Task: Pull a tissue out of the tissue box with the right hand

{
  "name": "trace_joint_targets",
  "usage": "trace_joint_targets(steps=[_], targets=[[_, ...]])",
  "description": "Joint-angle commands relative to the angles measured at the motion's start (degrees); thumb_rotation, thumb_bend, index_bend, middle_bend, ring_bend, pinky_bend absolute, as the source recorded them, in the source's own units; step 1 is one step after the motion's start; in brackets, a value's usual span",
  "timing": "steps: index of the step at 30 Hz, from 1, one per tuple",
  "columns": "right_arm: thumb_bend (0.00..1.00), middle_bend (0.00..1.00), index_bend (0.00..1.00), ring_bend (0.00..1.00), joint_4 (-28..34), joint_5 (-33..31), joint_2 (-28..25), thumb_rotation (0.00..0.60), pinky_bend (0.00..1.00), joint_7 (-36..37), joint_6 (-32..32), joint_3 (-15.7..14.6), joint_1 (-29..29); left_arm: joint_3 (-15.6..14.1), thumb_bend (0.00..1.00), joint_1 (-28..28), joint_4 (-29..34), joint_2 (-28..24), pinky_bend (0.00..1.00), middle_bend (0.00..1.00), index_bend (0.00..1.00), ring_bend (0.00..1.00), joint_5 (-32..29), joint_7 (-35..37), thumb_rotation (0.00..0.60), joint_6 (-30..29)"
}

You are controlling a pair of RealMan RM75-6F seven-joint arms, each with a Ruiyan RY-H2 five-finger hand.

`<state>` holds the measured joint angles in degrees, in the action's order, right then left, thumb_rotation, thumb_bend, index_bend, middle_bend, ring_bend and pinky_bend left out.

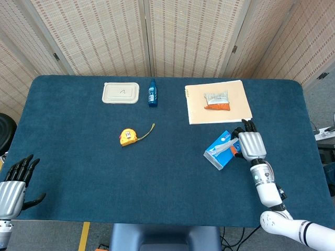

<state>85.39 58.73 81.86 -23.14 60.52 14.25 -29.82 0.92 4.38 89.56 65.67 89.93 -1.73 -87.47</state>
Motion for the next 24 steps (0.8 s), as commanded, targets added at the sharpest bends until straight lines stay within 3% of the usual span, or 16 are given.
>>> trace_joint_targets(steps=[1,6,14,18,24], targets=[[0.37,0.34,0.55,0.0,-0.51,0.04,0.19,0.6,0.0,0.57,-0.17,-0.43,-0.14,0.0,0.24,0.0,-0.03,0.03,0.14,0.0,0.0,0.0,0.06,0.06,0.6,-0.08],[0.49,0.36,0.6,0.0,-0.6,0.82,0.12,0.6,0.0,1.46,0.22,-0.97,-0.21,0.01,0.24,0.03,-0.11,0.09,0.14,0.0,0.0,0.0,0.04,0.09,0.6,-0.07],[0.5,0.37,0.61,0.0,1.71,2.22,-1.16,0.6,0.0,2.39,1.88,-1.25,-0.01,0.06,0.24,-0.06,-0.12,0.01,0.14,0.0,0.0,0.0,-0.06,0.3,0.6,-0.25],[0.5,0.38,0.61,0.0,7.23,6.17,-4.55,0.6,0.0,4.45,5.84,-0.3,1.05,0.07,0.24,-0.05,-0.05,-0.03,0.14,0.0,0.0,0.0,-0.26,0.18,0.6,-0.11],[0.5,0.38,0.61,0.0,19.84,16.94,-12.85,0.6,0.0,7.08,16.1,-0.02,5.34,0.0,0.24,-0.14,0.12,-0.07,0.14,0.0,0.0,0.0,-0.05,-0.08,0.6,-0.37]])
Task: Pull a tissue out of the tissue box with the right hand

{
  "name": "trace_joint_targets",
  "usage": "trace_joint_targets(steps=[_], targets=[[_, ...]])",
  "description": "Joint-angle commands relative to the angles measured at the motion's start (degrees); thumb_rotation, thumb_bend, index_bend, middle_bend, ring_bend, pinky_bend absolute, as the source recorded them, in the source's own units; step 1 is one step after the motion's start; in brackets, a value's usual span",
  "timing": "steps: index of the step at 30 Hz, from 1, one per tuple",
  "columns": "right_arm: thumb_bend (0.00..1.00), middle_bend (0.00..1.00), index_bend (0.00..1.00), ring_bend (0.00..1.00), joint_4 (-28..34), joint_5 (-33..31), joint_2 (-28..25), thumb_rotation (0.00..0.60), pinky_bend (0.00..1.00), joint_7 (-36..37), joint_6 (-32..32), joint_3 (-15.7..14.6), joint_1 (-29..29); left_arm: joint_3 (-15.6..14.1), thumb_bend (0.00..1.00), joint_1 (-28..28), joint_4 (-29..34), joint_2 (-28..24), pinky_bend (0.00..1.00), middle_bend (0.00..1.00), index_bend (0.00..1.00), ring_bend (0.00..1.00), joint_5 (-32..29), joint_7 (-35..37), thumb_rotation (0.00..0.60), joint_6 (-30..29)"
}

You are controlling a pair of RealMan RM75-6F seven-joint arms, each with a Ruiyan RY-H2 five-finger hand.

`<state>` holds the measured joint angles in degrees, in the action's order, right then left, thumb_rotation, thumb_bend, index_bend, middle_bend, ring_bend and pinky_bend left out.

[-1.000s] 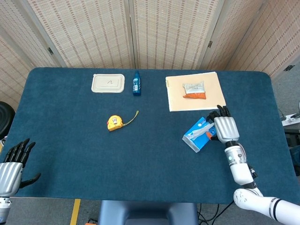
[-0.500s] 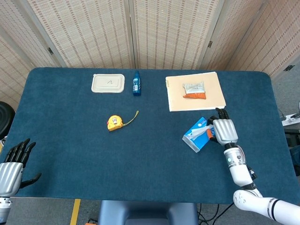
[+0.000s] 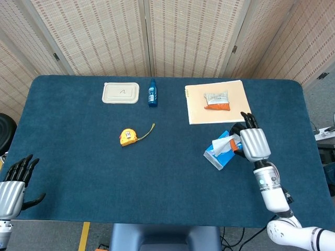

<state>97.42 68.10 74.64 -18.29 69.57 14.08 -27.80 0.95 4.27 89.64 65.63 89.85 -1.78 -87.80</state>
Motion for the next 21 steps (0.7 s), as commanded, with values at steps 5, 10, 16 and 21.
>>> trace_joint_targets(steps=[5,10,16,21], targets=[[0.5,0.38,0.61,0.0,12.47,19.44,-9.32,0.6,0.0,4.38,15.03,-5.15,9.05,-0.12,0.24,-0.08,0.18,-0.02,0.14,0.0,0.0,0.0,0.19,-0.48,0.6,-0.12],[0.5,0.38,0.61,0.0,9.46,27.15,-8.5,0.6,0.0,7.62,18.79,-11.87,13.85,-0.29,0.24,-0.14,0.26,0.12,0.14,0.0,0.0,0.0,0.53,-1.16,0.6,-0.28],[0.5,0.38,0.61,0.0,2.44,30.99,-6.04,0.6,0.0,12.67,21.28,-16.08,17.36,-0.33,0.24,-0.16,0.23,0.27,0.14,0.0,0.0,0.0,0.57,-1.65,0.6,-0.28],[0.5,0.36,0.61,0.0,-1.82,32.41,-4.88,0.6,0.0,15.43,23.59,-16.94,19.22,-0.33,0.24,-0.16,0.21,0.44,0.14,0.0,0.0,0.0,0.56,-2.12,0.6,-0.26]])
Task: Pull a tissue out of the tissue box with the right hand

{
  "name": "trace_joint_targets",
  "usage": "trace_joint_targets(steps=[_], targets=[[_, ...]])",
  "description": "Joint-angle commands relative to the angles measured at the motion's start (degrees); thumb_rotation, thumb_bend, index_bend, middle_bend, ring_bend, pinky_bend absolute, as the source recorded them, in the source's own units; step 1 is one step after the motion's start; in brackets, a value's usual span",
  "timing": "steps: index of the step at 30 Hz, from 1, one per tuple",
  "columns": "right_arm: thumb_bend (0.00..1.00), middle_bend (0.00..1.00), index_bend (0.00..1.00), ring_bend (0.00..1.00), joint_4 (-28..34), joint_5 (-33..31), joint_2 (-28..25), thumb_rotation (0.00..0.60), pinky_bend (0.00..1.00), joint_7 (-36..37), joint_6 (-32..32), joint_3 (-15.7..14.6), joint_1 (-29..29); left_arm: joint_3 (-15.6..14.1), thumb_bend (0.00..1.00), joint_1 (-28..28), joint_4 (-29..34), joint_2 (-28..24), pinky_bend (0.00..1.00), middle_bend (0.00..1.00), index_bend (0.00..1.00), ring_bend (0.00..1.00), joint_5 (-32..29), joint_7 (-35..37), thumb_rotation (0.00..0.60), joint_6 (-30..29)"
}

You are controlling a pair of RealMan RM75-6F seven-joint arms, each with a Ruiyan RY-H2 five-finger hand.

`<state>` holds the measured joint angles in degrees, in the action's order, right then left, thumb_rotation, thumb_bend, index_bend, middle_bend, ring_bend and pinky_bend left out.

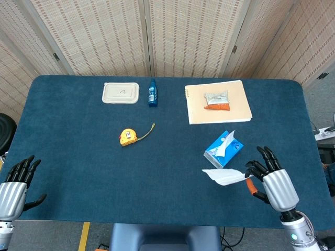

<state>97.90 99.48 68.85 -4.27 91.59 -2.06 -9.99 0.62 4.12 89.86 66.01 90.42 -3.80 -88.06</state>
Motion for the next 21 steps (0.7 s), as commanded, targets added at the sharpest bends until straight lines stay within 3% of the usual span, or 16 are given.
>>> trace_joint_targets(steps=[1,4,6,9,13,21], targets=[[0.49,0.34,0.61,0.0,-2.96,0.81,0.85,0.6,0.0,1.55,1.46,-0.96,1.73,0.0,0.24,-0.01,-0.01,0.09,0.14,0.0,0.0,0.0,-0.01,-0.21,0.6,0.0],[0.39,0.2,0.42,0.0,-3.5,0.53,-0.02,0.6,0.0,1.71,0.28,-1.73,2.12,0.03,0.23,0.01,-0.07,0.23,0.14,0.0,0.0,0.0,-0.03,-0.61,0.6,0.0],[0.29,0.09,0.19,0.0,-3.53,0.23,-0.61,0.6,0.0,1.53,-0.62,-2.18,2.31,0.04,0.23,0.03,-0.05,0.31,0.14,0.0,0.0,0.0,-0.1,-0.86,0.6,0.08],[0.2,0.02,0.02,0.0,-2.27,-0.7,-2.15,0.6,0.0,-0.19,-2.87,-2.82,2.38,0.08,0.24,0.08,-0.01,0.43,0.14,0.0,0.0,0.0,-0.15,-1.25,0.6,0.15],[0.13,0.0,0.0,0.0,-0.38,-2.16,-3.47,0.6,0.0,-2.09,-5.07,-2.97,2.47,0.14,0.24,0.15,-0.1,0.5,0.14,0.0,0.0,0.0,-0.12,-1.27,0.6,0.16],[0.13,0.0,0.0,0.0,0.11,-1.55,-3.91,0.6,0.0,-2.19,-4.12,-2.48,3.36,0.2,0.24,0.24,-0.13,0.44,0.14,0.0,0.0,0.0,-0.04,-0.81,0.6,0.13]])
